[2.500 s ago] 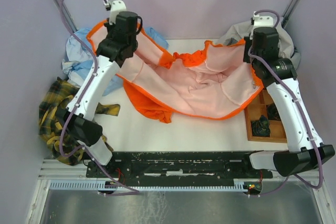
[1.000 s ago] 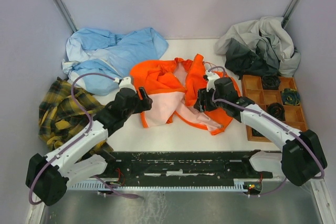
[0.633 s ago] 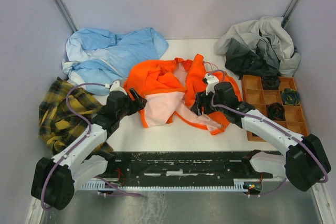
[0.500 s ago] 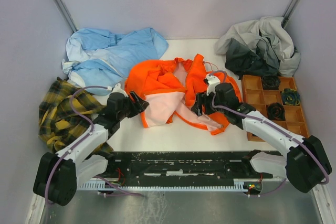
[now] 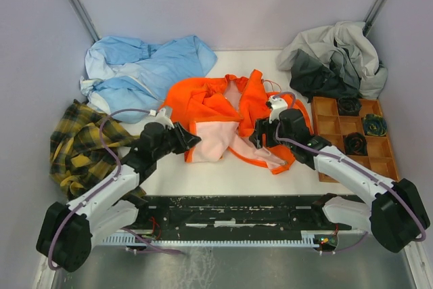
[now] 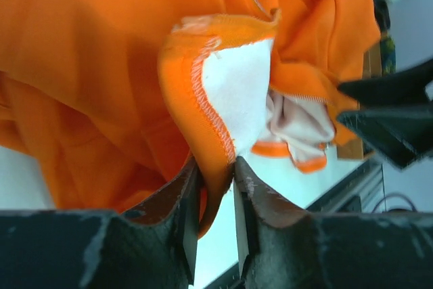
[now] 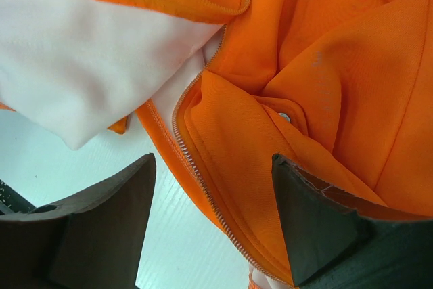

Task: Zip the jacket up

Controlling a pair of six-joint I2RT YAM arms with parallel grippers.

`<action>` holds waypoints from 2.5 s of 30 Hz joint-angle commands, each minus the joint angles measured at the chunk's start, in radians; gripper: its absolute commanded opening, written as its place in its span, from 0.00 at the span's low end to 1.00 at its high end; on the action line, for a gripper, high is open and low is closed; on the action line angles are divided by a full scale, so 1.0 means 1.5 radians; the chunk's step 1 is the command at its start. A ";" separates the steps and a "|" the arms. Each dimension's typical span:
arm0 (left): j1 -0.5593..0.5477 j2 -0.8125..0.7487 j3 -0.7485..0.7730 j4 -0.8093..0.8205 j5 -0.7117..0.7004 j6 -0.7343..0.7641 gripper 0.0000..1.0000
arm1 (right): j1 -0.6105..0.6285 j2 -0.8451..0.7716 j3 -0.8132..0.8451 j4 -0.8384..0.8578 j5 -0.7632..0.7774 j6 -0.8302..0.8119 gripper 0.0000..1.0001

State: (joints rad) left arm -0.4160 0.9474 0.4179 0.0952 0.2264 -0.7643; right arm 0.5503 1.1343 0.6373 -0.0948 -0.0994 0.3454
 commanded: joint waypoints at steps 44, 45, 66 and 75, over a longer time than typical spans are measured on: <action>-0.497 0.061 0.193 -0.254 -0.358 0.077 0.80 | 0.004 -0.064 0.098 -0.268 0.082 -0.008 0.88; -0.475 0.074 0.194 -0.262 -0.369 0.066 0.80 | 0.004 -0.067 0.094 -0.273 0.100 -0.004 0.89; -0.167 0.405 0.231 -0.120 -0.430 0.062 0.80 | 0.044 0.144 0.088 -0.170 0.044 0.040 0.97; -0.094 0.414 0.297 -0.142 -0.462 0.091 0.78 | 0.087 0.238 0.205 -0.154 0.031 0.027 0.94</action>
State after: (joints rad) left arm -0.5785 1.5780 0.7982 -0.1268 -0.3756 -0.6575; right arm 0.6598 1.4857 0.8474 -0.3866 -0.0158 0.3843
